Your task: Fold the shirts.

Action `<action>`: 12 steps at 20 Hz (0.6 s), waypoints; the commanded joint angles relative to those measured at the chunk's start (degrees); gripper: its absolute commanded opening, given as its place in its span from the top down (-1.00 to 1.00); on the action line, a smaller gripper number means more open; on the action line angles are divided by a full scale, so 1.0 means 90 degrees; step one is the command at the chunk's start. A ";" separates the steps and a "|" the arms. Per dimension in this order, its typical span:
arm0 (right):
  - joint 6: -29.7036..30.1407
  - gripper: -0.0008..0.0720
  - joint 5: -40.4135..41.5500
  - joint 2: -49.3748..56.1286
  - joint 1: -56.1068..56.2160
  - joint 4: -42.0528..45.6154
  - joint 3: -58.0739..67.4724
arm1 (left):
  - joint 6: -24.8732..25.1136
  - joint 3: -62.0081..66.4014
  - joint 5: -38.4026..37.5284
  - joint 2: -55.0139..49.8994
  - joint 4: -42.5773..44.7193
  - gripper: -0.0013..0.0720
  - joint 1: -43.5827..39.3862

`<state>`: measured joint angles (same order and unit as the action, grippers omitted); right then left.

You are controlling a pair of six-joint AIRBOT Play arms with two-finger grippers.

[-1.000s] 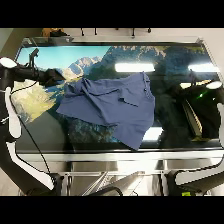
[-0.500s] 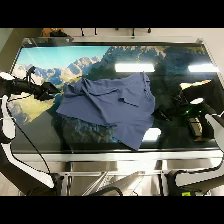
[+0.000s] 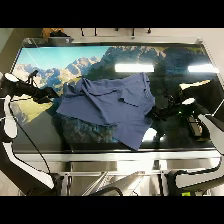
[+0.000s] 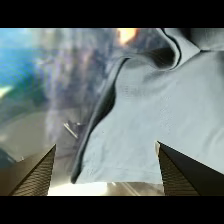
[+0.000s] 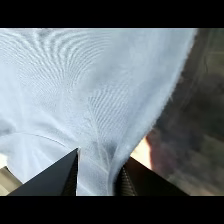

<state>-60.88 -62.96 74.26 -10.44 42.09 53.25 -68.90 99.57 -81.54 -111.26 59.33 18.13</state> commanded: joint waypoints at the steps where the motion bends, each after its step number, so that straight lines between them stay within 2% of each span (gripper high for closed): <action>1: 0.0002 0.04 0.0138 0.0005 0.0027 0.0158 -0.0002 | 0.0061 -0.0002 -0.0172 -0.0274 0.0073 -0.92 -0.0287; 8: 0.0100 0.04 -0.0061 0.0005 0.0024 0.0158 -0.0002 | -0.0019 -0.0002 -0.0561 -0.0714 0.0340 -0.92 -0.0648; 9: 0.0100 0.04 -0.0109 0.0002 0.0024 0.0160 -0.0002 | -0.0022 -0.0002 -0.0636 -0.0714 0.0340 -0.84 -0.0646; 10: 0.0124 0.04 -0.0158 0.0002 0.0024 0.0158 -0.0002 | -0.0022 -0.0002 -0.0731 -0.0714 0.0338 -0.40 -0.0646; 12: 0.0170 0.04 -0.0226 0.0002 0.0024 0.0160 -0.0002 | -0.0012 -0.0002 -0.0894 -0.0714 0.0311 0.59 -0.0661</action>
<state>-59.99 -62.96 74.32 -10.26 41.52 53.23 -68.95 99.50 -87.61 -117.51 61.69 12.47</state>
